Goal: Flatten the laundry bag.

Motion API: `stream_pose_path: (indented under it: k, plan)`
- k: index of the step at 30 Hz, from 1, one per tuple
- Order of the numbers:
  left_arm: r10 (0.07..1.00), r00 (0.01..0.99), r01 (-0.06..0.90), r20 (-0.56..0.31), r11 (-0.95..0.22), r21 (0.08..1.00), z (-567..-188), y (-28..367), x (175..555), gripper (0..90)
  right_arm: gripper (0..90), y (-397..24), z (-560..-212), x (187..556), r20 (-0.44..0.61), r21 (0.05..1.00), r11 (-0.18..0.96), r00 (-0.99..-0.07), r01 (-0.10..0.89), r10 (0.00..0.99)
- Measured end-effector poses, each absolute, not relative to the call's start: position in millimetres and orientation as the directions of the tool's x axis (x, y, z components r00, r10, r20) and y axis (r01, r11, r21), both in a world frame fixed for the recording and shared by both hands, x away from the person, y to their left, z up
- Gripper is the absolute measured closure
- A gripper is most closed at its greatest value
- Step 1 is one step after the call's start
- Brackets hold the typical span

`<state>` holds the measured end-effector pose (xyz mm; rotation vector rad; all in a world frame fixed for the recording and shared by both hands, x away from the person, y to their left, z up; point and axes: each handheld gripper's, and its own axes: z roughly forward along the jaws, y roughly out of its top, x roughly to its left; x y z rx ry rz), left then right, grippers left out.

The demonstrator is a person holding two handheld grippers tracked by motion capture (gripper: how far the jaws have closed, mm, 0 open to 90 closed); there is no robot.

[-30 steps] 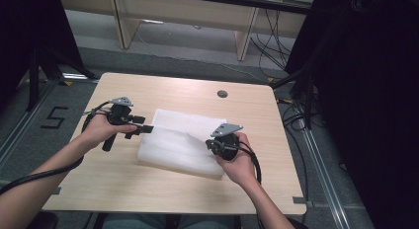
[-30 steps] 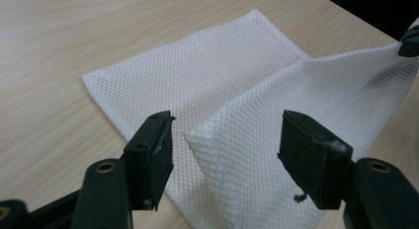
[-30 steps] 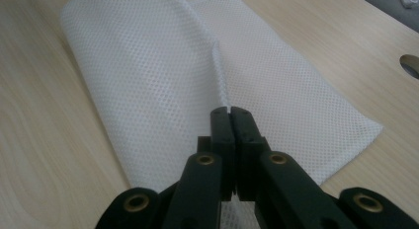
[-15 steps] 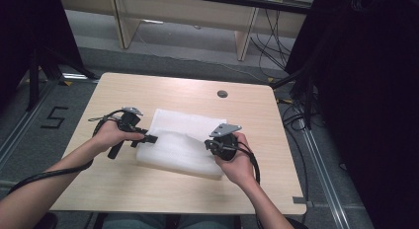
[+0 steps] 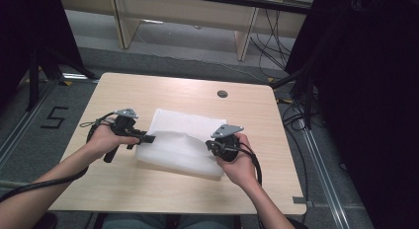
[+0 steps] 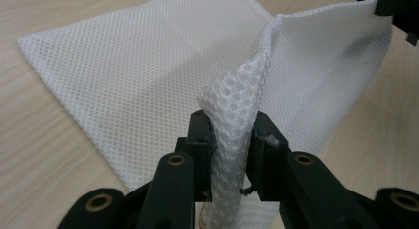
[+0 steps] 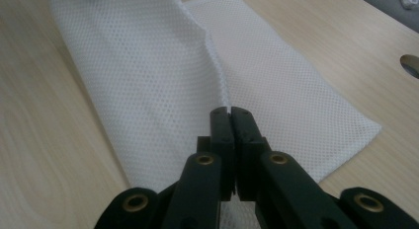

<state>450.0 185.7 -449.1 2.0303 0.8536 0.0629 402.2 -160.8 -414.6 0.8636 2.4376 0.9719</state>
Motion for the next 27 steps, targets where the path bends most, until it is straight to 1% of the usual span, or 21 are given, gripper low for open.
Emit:
stream_pose_path:
  k: [4, 7, 8, 10, 11, 12, 13, 17, 22, 23, 27]
  plan:
    - [0.567, 0.787, 0.496, -0.243, -0.347, 0.796, -450, 194, 427, 74.7, 89.1, -160, -417, 393, -0.072, 0.712, 0.562, -0.752, 0.421, 0.655]
    - [0.561, 0.792, 0.488, -0.242, -0.343, 0.803, -452, 197, 418, 74.8, 89.0, -159, -417, 388, -0.061, 0.705, 0.566, -0.759, 0.427, 0.648]
    - [0.557, 0.793, 0.488, -0.245, -0.340, 0.804, -453, 199, 414, 74.6, 89.0, -157, -420, 386, -0.064, 0.721, 0.552, -0.753, 0.419, 0.655]
    - [0.561, 0.795, 0.475, -0.230, -0.340, 0.812, -457, 203, 405, 74.2, 89.0, -158, -419, 380, -0.056, 0.701, 0.574, -0.769, 0.424, 0.637]
    - [0.556, 0.800, 0.469, -0.226, -0.346, 0.813, -458, 204, 403, 73.9, 89.0, -156, -420, 377, -0.064, 0.710, 0.569, -0.767, 0.415, 0.639]
    - [0.560, 0.798, 0.468, -0.221, -0.346, 0.813, -460, 205, 399, 73.8, 89.0, -157, -420, 375, -0.053, 0.697, 0.578, -0.774, 0.424, 0.631]
    - [0.554, 0.804, 0.464, -0.219, -0.353, 0.813, -461, 206, 397, 73.7, 89.0, -156, -422, 373, -0.067, 0.709, 0.576, -0.774, 0.406, 0.629]
    - [0.546, 0.811, 0.457, -0.209, -0.369, 0.809, -466, 207, 385, 72.1, 89.0, -154, -426, 363, -0.059, 0.688, 0.598, -0.788, 0.412, 0.612]
    - [0.533, 0.822, 0.452, -0.202, -0.394, 0.801, -470, 207, 374, 71.8, 88.9, -151, -436, 350, -0.027, 0.661, 0.613, -0.803, 0.432, 0.595]
    - [0.529, 0.828, 0.447, -0.189, -0.417, 0.791, -472, 207, 371, 71.6, 89.0, -150, -438, 347, -0.014, 0.662, 0.604, -0.799, 0.444, 0.601]
    - [0.516, 0.838, 0.438, -0.178, -0.440, 0.784, -473, 206, 365, 70.5, 88.8, -151, -439, 345, -0.023, 0.648, 0.629, -0.814, 0.430, 0.580]
